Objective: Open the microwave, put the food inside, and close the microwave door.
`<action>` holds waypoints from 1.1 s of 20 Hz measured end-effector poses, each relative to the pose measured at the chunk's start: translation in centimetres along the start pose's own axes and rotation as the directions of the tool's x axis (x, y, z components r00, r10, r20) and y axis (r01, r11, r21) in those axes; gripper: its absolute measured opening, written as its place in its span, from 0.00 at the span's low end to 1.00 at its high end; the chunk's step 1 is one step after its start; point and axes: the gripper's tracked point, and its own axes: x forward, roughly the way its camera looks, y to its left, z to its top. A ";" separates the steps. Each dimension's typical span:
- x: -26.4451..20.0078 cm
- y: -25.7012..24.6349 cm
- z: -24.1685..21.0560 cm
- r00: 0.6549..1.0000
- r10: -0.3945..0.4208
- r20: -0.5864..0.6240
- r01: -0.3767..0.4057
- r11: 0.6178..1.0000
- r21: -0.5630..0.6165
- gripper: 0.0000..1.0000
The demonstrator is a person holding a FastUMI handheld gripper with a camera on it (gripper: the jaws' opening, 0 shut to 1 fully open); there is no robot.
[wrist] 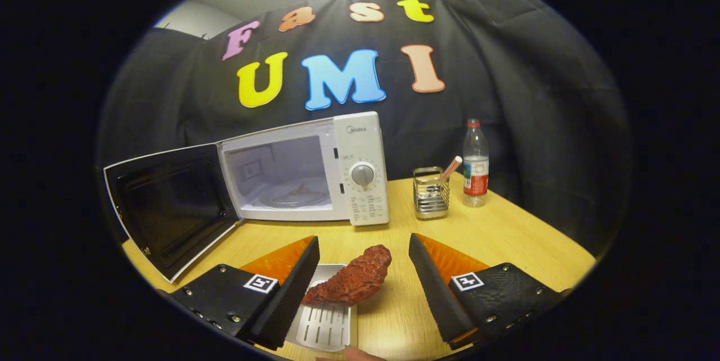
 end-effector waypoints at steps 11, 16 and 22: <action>3.5 0.5 -3.1 0.976 0.212 -0.051 -0.168 0.881 0.442 0.57; 3.9 1.5 -1.8 0.963 0.270 -0.008 -0.226 0.819 0.528 0.17; 2.9 2.3 0.3 0.955 0.295 0.014 -0.245 0.767 0.593 0.11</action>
